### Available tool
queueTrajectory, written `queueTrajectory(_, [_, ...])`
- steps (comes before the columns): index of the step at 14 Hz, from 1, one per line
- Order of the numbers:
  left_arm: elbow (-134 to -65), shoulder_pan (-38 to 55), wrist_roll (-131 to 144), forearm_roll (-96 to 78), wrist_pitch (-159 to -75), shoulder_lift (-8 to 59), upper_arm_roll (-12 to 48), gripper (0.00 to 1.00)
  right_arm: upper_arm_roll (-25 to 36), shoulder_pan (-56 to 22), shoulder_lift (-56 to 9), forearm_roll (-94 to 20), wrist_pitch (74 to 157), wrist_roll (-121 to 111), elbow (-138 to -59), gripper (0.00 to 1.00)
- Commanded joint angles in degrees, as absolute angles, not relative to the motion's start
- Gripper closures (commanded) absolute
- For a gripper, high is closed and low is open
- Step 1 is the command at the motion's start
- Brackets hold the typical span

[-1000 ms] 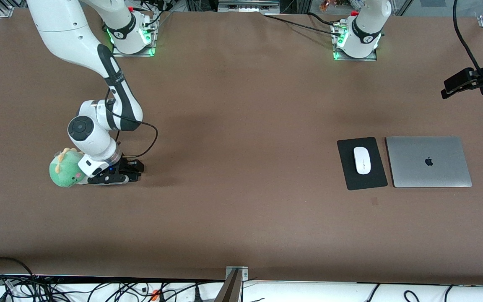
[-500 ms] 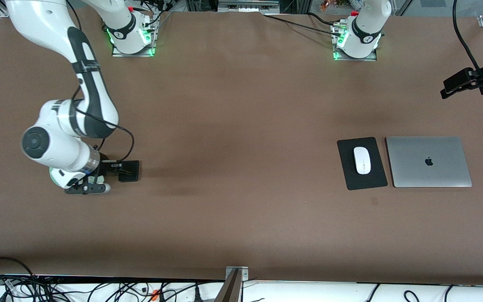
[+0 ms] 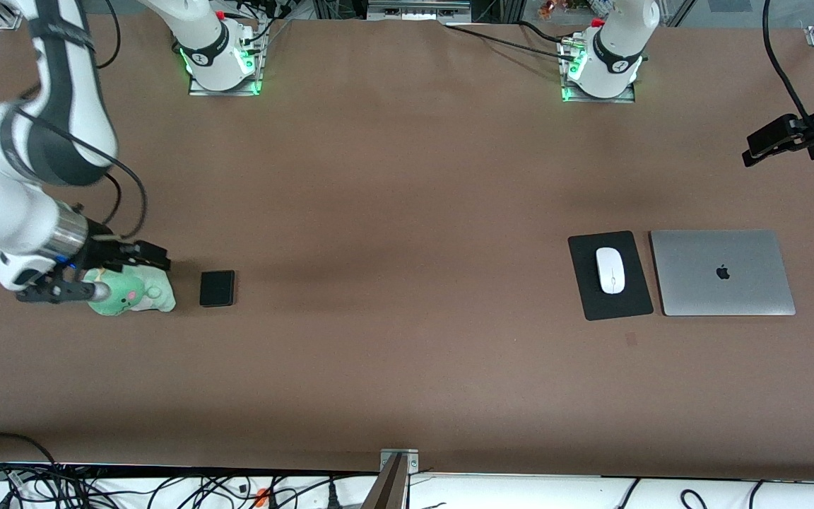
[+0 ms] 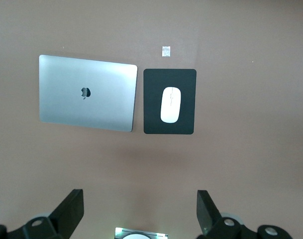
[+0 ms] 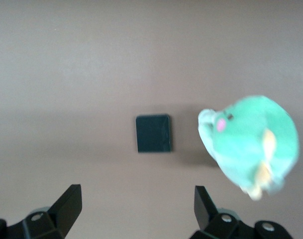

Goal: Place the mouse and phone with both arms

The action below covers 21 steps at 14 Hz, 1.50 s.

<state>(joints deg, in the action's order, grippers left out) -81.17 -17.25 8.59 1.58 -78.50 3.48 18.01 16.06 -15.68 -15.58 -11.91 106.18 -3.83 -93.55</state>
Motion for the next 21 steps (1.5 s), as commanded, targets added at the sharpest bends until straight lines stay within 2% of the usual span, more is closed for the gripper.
queueTrajectory(1, [-82.27,-17.4,8.0,0.7,-78.57,2.37,18.02,0.0,16.96,-15.29,-9.86,-8.28,100.65,-4.83,-94.83,0.0])
queueTrajectory(5, [-82.44,-15.66,8.09,0.88,-78.49,1.94,17.32,0.0,16.26,-15.03,-3.88,-3.35,95.37,-3.96,-94.83,0.0])
queueTrajectory(10, [-84.2,-6.0,8.0,0.97,-78.84,0.44,8.55,0.0,9.41,-8.79,-1.32,-1.59,91.76,-3.61,-94.75,0.0])
queueTrajectory(15, [-85.52,2.53,7.91,0.97,-79.28,-0.44,-0.25,0.0,9.32,-8.88,-3.95,0.44,91.5,-2.46,-89.3,0.0])
queueTrajectory(21, [-85.52,2.29,7.91,0.88,-79.28,-0.62,-0.09,0.0,9.4,-8.79,-5.18,0.52,92.46,-0.97,-88.77,0.0])
